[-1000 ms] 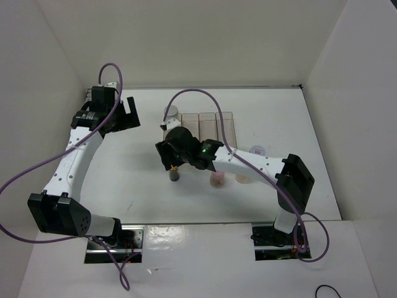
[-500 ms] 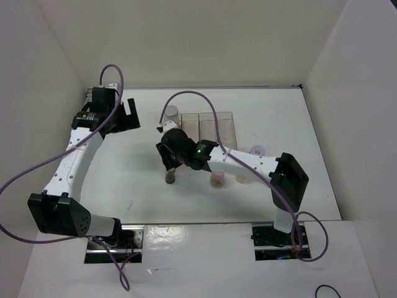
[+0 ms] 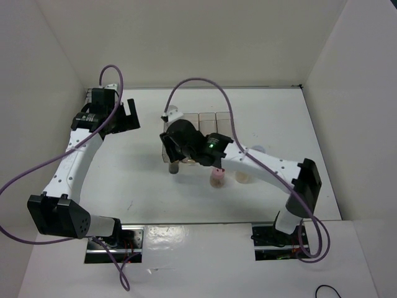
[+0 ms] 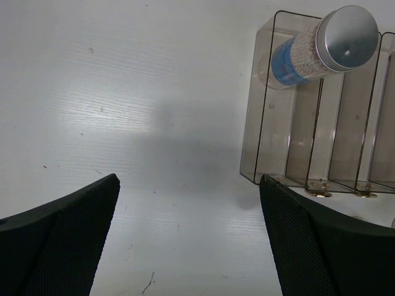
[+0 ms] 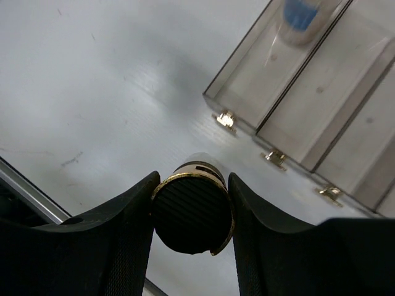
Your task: Organize the condiment bottles
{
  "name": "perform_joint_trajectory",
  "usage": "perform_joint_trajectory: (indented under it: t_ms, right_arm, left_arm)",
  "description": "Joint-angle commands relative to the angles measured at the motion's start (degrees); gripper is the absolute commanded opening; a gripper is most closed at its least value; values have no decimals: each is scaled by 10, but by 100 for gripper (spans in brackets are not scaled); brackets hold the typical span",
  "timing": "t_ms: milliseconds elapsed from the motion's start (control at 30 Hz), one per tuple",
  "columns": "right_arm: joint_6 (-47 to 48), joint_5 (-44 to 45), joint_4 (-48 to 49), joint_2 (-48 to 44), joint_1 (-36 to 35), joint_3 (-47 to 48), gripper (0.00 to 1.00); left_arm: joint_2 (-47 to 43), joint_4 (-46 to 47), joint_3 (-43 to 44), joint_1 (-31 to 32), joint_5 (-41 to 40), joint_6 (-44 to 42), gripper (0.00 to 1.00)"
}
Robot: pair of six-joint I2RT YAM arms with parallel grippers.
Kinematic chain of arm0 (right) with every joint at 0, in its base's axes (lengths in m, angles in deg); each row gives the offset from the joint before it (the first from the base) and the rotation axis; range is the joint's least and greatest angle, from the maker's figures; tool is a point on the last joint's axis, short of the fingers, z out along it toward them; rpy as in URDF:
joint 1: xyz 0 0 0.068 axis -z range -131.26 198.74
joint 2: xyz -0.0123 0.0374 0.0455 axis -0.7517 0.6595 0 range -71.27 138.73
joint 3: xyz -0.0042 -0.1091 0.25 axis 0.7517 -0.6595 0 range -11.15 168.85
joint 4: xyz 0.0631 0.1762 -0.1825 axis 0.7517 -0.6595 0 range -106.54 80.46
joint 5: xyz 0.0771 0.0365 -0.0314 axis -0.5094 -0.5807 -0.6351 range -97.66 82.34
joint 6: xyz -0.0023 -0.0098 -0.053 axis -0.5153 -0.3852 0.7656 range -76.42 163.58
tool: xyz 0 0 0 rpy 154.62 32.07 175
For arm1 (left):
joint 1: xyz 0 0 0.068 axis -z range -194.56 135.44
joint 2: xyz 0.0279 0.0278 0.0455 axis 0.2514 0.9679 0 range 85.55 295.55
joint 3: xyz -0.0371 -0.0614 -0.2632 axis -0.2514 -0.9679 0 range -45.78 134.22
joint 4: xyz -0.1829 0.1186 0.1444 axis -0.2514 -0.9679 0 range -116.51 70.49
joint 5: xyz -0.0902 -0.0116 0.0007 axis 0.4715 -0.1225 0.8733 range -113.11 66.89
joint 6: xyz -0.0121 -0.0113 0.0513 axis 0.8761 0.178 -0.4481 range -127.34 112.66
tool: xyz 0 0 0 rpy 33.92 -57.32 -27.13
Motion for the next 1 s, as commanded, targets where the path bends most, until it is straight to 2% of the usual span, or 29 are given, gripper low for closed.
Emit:
perform_joint_trajectory:
  t_ms: [0,133,300,433,600,767,967]
  right_arm:
    - [30,76,14,-92,-5,81,11]
    - [65,156,9,-100,21,116,8]
    - [92,183,37,-70,92,116,5]
    - [92,139,50,-28,166,136,5]
    - [97,79,61,40,203,185,4]
    - [103,66,48,96,203,239,4]
    - [98,49,42,119,203,248,4]
  left_arm:
    - [-14,19,-2,-4,6,-8,100]
    - [-14,24,-2,-4,11,-8,100]
    - [-14,25,-2,-4,16,-8,100]
    - [-3,30,-7,-4,29,-8,100]
    - [3,30,-12,-4,29,-8,100]
    - [20,30,-17,-4,29,-8,100]
    - [31,35,-24,-4,29,-8,100]
